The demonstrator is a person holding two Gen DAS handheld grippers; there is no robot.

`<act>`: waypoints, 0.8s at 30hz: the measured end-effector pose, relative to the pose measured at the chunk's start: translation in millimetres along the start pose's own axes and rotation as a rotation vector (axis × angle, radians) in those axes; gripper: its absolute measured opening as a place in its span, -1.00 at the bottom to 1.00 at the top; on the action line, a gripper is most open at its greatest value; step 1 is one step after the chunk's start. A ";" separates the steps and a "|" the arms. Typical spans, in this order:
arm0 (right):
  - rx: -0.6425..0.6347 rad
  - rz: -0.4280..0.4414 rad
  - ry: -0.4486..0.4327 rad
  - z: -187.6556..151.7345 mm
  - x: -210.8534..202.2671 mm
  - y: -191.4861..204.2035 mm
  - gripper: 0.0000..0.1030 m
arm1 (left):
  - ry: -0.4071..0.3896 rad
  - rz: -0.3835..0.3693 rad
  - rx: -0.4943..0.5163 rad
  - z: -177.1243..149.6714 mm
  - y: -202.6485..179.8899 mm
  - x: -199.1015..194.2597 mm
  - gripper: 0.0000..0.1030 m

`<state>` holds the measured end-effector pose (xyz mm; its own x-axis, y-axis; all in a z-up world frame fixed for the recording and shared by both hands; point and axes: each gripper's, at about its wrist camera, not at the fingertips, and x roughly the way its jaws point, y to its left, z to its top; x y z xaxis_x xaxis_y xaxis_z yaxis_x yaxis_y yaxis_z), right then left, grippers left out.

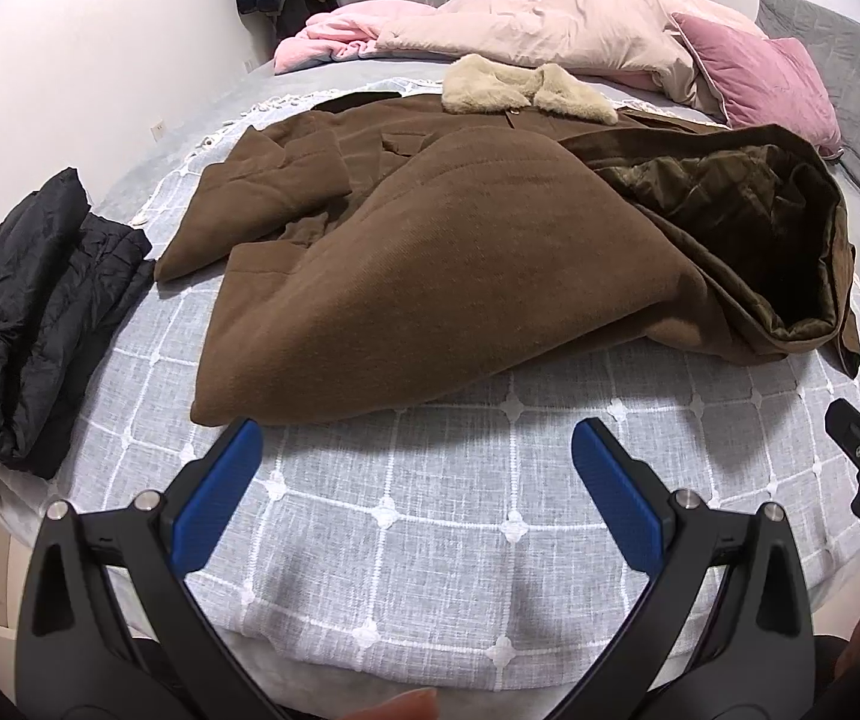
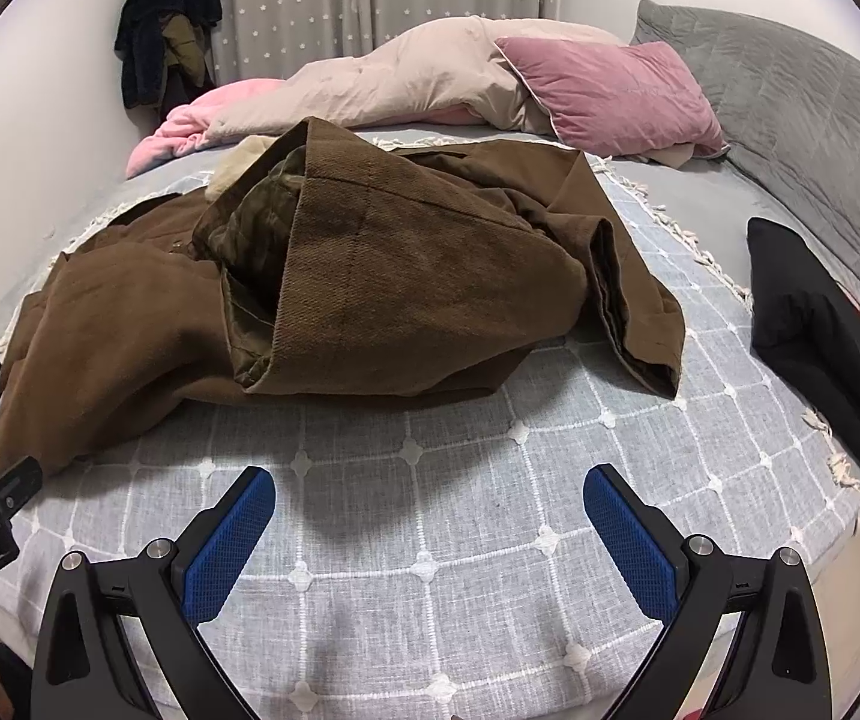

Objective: Fold large clothes

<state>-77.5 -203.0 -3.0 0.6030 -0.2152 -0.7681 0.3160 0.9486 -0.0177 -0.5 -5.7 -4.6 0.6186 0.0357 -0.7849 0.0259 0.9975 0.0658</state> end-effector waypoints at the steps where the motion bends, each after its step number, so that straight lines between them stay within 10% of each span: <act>1: -0.004 0.002 -0.001 0.0 -0.1 1.2 1.00 | -0.002 0.002 0.001 -0.1 0.0 -0.4 0.99; 24: -0.038 0.000 -0.014 -0.6 3.1 10.6 1.00 | -0.001 0.002 -0.002 2.3 1.8 0.8 0.99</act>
<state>-72.8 -193.4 -6.0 0.6133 -0.2182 -0.7591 0.2878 0.9567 -0.0425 1.8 -4.0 -3.6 0.6192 0.0374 -0.7844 0.0231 0.9976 0.0657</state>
